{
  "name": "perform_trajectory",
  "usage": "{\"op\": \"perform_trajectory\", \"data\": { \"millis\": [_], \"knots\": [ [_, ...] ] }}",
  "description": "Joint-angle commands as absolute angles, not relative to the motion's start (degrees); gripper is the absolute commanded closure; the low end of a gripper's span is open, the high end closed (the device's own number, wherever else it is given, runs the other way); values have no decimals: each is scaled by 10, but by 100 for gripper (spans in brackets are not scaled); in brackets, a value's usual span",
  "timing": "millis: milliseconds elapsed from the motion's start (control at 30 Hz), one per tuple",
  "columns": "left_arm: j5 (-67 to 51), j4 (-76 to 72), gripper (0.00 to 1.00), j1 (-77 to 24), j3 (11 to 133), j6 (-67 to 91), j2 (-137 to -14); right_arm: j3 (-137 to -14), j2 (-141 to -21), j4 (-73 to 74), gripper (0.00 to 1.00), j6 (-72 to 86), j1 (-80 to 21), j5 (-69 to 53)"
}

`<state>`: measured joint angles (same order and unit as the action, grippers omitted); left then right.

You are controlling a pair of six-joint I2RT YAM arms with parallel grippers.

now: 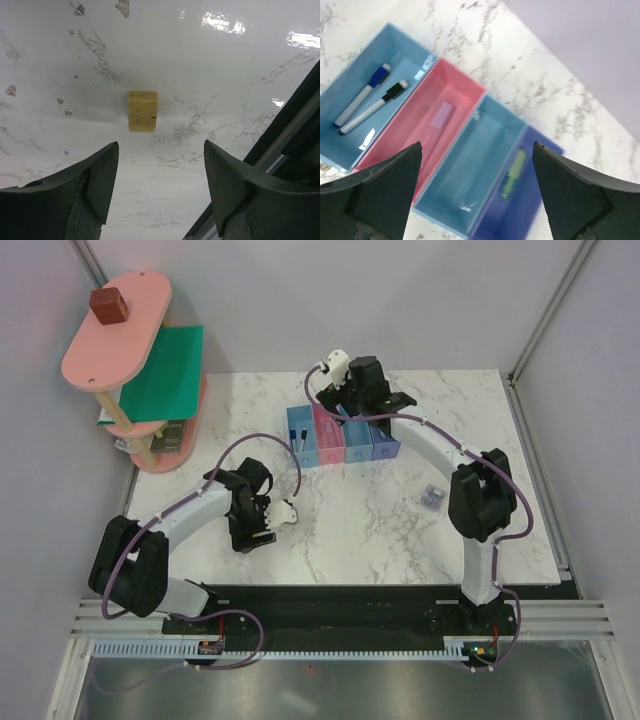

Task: Sort the stationery into containers
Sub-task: Pick up the stationery from the center of the board, then move the storage box to the center of the board.

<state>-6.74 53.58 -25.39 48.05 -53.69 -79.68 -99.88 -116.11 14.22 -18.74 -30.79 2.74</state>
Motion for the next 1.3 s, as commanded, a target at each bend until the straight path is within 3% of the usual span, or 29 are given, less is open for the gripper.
{"op": "perform_trajectory", "data": {
  "millis": [0,200,300,400,433,533,700,800,1033,1267],
  "knots": [
    [-92,489,25,-258,478,-535,-830,-1037,-1095,163,2,-217,-281,59],
    [-86,444,28,-258,476,-519,-885,-1032,-1044,192,2,-221,-239,67],
    [-73,416,37,-257,464,-515,-903,-1026,-1020,203,2,-221,-218,67],
    [-66,408,61,-257,459,-513,-917,-1016,-998,209,2,-222,-202,70],
    [-65,407,77,-257,457,-513,-918,-1013,-992,210,2,-222,-196,72],
    [-57,409,98,-257,449,-515,-914,-997,-970,212,2,-225,-182,76],
    [-44,437,98,-258,453,-526,-879,-961,-933,217,2,-230,-160,83],
    [-74,488,98,-258,517,-517,-837,-916,-907,224,2,-227,-140,77],
    [-191,545,98,-268,834,-429,-875,-781,-864,240,2,-218,-110,69],
    [-271,513,98,-305,1106,-343,-1063,-693,-846,241,2,-187,-80,106]
  ]
}}
